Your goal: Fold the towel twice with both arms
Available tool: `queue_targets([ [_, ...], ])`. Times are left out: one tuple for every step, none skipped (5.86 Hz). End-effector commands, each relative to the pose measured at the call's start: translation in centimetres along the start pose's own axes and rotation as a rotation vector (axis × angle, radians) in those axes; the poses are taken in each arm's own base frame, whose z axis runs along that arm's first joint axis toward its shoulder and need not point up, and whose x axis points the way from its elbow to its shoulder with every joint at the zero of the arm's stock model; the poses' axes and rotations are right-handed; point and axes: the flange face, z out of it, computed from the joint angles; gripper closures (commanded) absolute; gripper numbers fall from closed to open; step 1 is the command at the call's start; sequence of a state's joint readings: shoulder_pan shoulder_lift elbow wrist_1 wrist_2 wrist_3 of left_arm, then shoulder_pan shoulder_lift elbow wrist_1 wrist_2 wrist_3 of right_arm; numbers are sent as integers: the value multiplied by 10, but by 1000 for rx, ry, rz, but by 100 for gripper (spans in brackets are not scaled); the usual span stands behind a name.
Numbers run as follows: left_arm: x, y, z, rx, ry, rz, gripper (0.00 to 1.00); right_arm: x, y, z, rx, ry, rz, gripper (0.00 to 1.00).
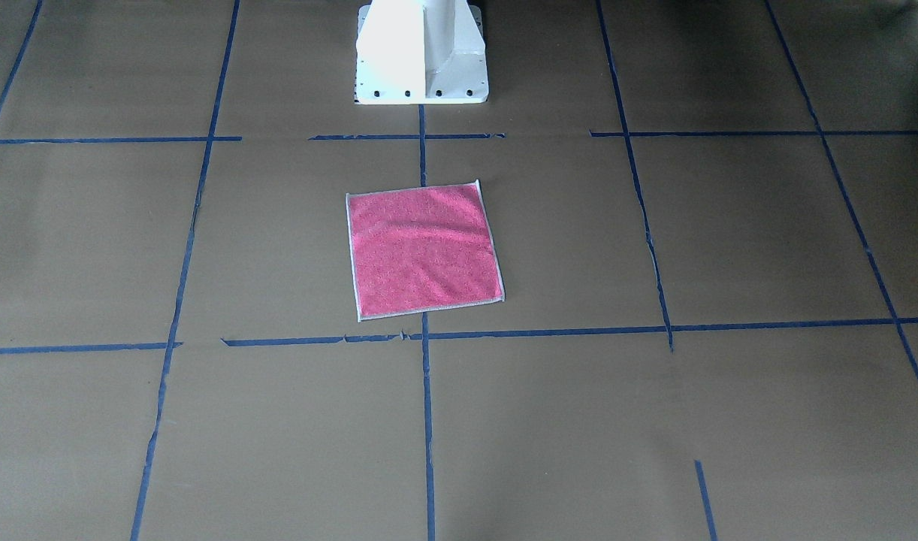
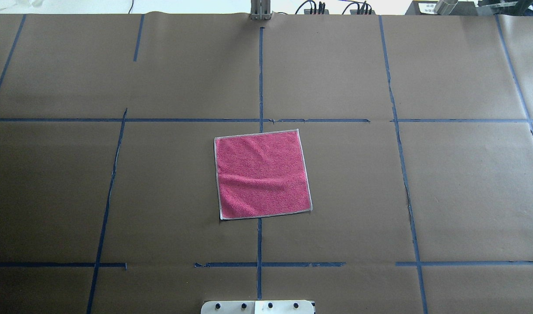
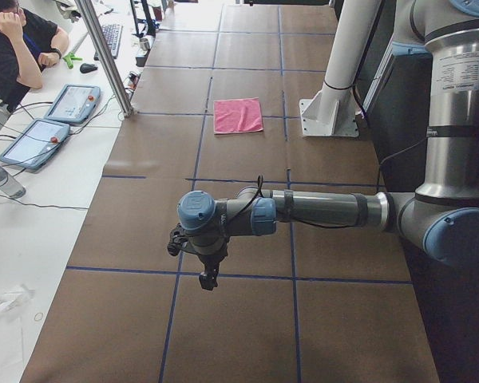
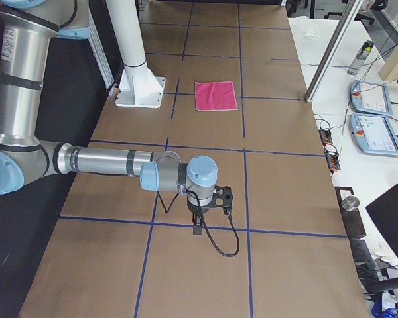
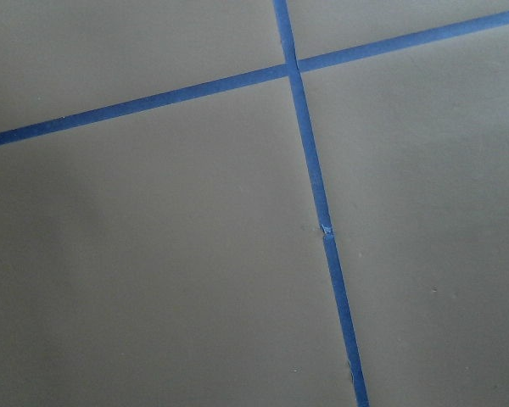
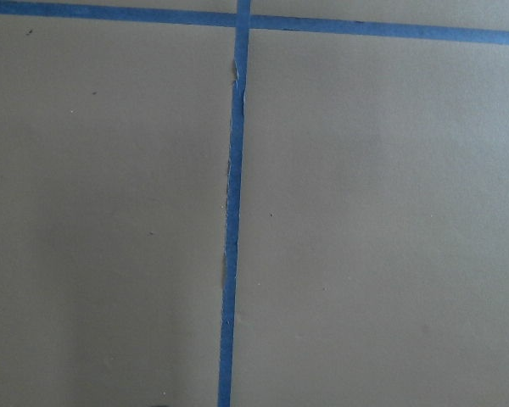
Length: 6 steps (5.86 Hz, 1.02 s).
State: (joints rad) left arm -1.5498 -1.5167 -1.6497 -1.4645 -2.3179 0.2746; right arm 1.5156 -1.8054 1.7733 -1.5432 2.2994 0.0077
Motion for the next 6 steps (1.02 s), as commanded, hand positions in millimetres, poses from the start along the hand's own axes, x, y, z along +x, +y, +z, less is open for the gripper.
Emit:
queue_targets([
  [5, -2, -6, 12, -5, 9, 0, 1, 1, 1, -2, 0, 7, 0],
  [4, -1, -6, 10, -11, 5, 0, 1, 1, 1, -2, 2, 2, 0],
  [7, -4, -10, 13, -29, 16, 0, 0, 0, 1, 3, 0, -8, 0],
  [32, -17, -38, 67, -54, 73, 0, -8, -7, -7, 75, -13, -67, 0],
  [60, -27, -68, 145, -68, 141, 0, -23, -17, -21, 214, -26, -187, 0],
  [78, -36, -89, 250, -95, 239, 0, -39, -24, -31, 295, -33, -279, 0],
])
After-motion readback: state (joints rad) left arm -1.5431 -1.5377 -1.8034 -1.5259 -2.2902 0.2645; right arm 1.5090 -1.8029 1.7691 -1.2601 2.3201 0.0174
